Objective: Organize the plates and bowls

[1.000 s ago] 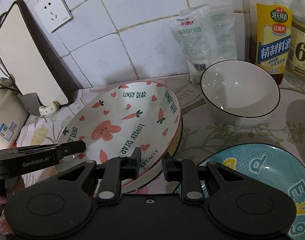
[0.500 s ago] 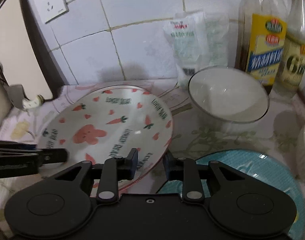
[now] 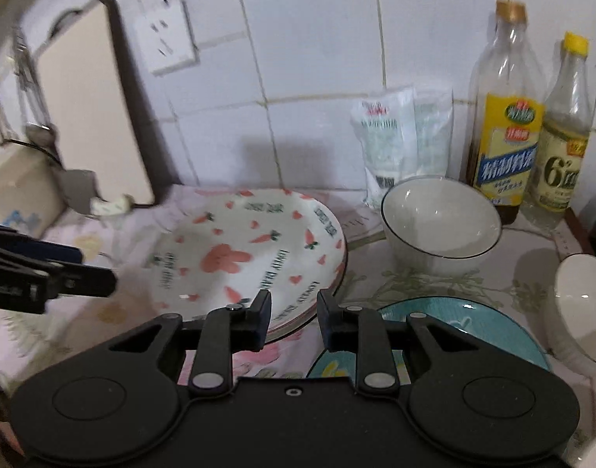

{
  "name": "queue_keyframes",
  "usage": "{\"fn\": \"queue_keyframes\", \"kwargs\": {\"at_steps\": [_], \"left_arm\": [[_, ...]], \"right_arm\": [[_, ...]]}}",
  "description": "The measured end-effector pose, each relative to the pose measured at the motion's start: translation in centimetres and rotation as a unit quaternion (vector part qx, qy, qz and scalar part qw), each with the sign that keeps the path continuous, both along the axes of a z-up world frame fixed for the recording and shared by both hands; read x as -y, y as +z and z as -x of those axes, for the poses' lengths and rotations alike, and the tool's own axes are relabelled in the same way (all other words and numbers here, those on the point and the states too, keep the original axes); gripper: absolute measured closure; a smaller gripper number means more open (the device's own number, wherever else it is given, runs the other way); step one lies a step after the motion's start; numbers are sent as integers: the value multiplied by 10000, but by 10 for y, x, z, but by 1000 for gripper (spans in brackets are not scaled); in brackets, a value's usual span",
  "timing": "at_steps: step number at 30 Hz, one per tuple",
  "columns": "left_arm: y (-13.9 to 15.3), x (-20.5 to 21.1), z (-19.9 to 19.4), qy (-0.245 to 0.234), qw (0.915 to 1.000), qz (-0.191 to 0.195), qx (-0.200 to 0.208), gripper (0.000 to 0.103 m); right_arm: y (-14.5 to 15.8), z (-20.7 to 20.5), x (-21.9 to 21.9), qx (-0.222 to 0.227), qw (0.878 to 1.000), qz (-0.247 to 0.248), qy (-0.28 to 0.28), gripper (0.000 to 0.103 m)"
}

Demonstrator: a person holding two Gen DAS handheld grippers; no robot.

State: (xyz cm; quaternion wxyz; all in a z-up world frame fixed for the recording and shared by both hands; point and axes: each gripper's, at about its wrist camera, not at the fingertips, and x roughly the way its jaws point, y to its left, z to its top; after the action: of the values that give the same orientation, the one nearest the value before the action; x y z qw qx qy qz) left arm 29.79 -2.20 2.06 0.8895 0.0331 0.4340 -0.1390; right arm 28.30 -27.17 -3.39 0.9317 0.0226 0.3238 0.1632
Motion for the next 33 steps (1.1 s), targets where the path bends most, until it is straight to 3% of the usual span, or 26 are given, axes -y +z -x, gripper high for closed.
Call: {"fn": "queue_keyframes", "kwargs": {"at_steps": [8, 11, 16, 19, 23, 33], "left_arm": [[37, 8, 55, -500, 9982, 215, 260, 39], [46, 15, 73, -731, 9964, 252, 336, 35], [52, 32, 100, -1122, 9924, 302, 410, 30], [51, 43, 112, -1209, 9910, 325, 484, 30], [44, 58, 130, -1189, 9883, 348, 888, 26], [7, 83, 126, -1084, 9869, 673, 983, 26]], "right_arm": [[45, 73, 21, 411, 9988, 41, 250, 69], [52, 95, 29, 549, 9981, 66, 261, 60], [53, 134, 46, 718, 9971, 60, 242, 54], [48, 153, 54, 757, 9969, 51, 196, 53], [36, 172, 62, 856, 9961, 204, -103, 38], [-18, 184, 81, 758, 9946, -384, -599, 38]]}}
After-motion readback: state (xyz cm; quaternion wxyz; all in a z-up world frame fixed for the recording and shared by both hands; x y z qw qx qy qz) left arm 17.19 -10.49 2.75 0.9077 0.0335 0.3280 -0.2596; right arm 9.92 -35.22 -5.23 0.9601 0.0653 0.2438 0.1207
